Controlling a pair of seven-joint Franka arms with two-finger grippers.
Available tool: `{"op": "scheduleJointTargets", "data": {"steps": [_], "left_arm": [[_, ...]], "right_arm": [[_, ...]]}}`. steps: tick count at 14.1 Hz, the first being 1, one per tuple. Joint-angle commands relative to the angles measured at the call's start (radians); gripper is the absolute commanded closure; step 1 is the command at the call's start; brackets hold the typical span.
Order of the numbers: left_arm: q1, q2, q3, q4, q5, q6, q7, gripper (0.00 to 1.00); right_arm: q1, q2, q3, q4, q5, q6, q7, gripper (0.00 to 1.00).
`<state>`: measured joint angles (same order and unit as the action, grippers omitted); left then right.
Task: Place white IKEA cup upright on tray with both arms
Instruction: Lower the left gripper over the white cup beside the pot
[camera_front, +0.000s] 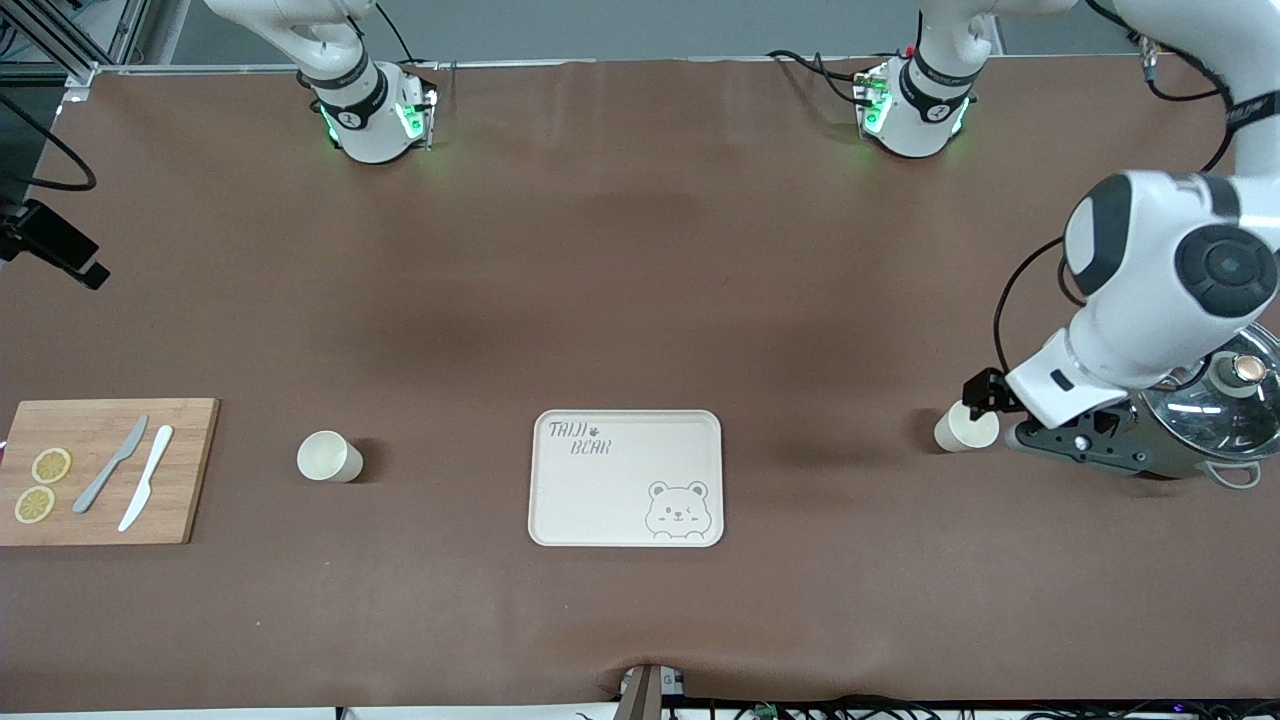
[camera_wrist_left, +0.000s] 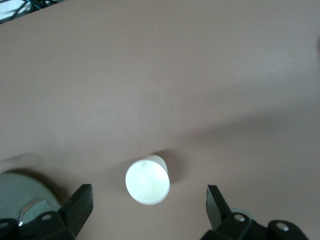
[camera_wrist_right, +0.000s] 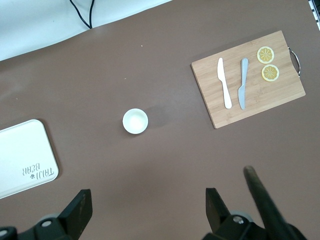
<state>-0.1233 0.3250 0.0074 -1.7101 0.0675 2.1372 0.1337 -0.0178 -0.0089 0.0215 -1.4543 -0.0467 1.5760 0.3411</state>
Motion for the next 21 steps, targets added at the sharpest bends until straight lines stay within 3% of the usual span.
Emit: {"op": "scheduleJointTargets", "data": {"steps": [1,8,12,14,18,21], "left_arm": [[0.027,0.046,-0.006,-0.081,0.020,0.148,0.023,0.00],[0.077,0.153,-0.009,-0.147,0.014,0.339,0.029,0.00],[0.135,0.151,-0.017,-0.203,0.008,0.385,0.102,0.00],[0.206,0.141,-0.061,-0.220,0.008,0.386,0.144,0.00],[0.394,0.134,-0.222,-0.232,0.008,0.385,0.187,0.00],[0.404,0.126,-0.237,-0.238,0.008,0.385,0.187,0.00]], "right_arm": [[-0.011,0.012,0.006,0.028,0.018,-0.016,0.006,0.00],[-0.007,0.012,0.006,0.028,0.010,-0.014,0.004,0.00],[-0.004,0.015,0.008,0.026,0.010,-0.016,0.006,0.00],[-0.004,0.015,0.008,0.026,0.010,-0.016,0.006,0.00],[-0.011,0.018,0.008,0.025,0.019,-0.017,-0.005,0.00],[-0.014,0.023,0.008,0.023,0.022,-0.017,-0.004,0.00]]}}
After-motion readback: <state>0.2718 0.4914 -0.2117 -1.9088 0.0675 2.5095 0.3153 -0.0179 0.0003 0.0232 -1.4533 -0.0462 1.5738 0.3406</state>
